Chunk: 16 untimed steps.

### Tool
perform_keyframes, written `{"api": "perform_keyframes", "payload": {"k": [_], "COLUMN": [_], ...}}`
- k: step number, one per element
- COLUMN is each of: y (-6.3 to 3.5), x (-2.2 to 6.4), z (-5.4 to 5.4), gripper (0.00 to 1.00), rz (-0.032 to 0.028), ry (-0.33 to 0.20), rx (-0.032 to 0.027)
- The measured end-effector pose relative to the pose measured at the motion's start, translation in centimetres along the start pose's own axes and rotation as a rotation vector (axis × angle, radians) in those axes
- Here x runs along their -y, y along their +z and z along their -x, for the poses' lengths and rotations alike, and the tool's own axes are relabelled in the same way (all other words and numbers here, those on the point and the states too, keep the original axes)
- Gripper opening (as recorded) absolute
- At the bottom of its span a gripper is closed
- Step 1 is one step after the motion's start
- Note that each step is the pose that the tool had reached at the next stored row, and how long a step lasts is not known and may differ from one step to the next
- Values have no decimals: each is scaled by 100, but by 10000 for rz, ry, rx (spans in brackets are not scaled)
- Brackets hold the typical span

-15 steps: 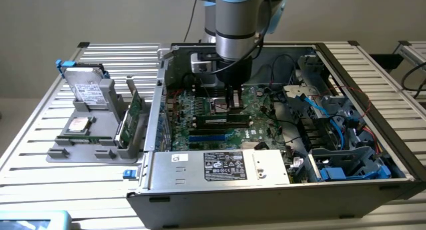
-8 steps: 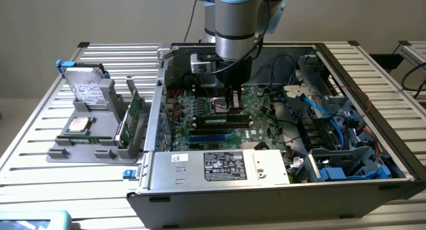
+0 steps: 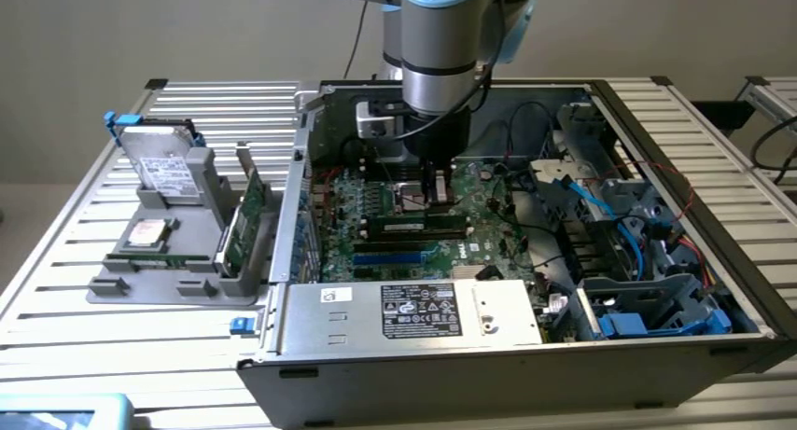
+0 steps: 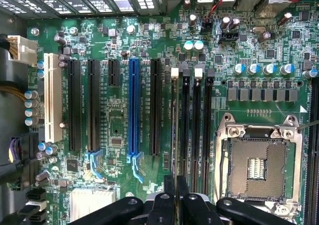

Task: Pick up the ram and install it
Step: 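Insert the ram into the slot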

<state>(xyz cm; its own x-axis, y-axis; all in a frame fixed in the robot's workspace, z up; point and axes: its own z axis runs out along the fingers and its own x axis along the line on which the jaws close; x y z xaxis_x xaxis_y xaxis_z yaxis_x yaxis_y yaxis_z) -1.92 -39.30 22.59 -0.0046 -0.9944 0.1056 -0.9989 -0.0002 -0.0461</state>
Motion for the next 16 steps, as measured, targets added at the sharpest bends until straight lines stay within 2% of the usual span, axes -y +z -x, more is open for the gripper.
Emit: {"api": "perform_keyframes", "payload": {"k": [12, 14, 15, 16], "y": [4, 5, 5, 5], "x": [-8, -8, -9, -9], "z": [1, 1, 1, 1], "gripper": [13, 15, 22, 22], "rz": [-35, -39, -40, -41], "ry": [3, 4, 5, 4], "rx": [2, 3, 2, 2]}}
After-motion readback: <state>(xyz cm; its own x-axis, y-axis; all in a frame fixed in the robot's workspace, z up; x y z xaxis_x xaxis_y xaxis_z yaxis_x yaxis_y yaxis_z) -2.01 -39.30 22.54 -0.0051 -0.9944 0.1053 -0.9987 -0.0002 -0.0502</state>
